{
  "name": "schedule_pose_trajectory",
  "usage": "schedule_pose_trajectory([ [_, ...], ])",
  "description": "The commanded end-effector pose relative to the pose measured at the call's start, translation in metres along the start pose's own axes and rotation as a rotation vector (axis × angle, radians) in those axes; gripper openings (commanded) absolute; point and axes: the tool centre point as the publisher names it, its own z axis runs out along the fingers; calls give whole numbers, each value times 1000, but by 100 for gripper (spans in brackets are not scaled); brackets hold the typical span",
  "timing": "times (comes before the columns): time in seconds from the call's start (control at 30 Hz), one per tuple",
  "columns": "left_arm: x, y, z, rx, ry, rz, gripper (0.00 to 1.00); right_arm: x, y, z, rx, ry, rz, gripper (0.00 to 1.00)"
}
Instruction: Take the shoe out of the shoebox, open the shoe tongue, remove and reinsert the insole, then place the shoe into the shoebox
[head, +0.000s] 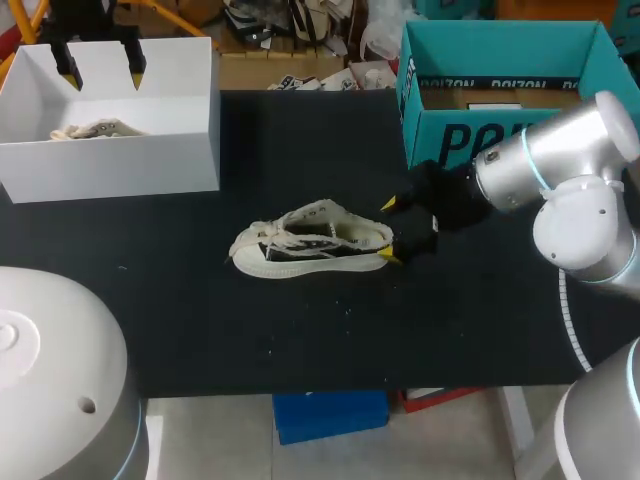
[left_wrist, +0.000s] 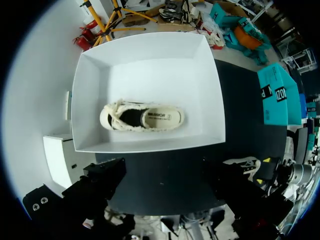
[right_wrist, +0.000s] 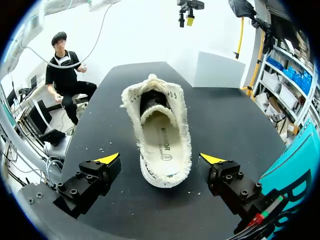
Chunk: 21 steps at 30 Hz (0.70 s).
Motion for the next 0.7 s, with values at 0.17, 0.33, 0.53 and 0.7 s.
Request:
schedule_pose_trajectory([
  [0.17,0,0,-1,-2,-1,-1,100,-9,-7,15,-97,10,-9,100],
  [0.33,0,0,-1,-2,-1,-1,100,-12,-11,25,-108,17,-7,100],
  [0.53,0,0,-1,-2,-1,-1,100,-14,-14,34,-120,22,-3,100],
  [0.7,0,0,-1,-2,-1,-1,100,-15,-15,40,-127,28,-1,100],
])
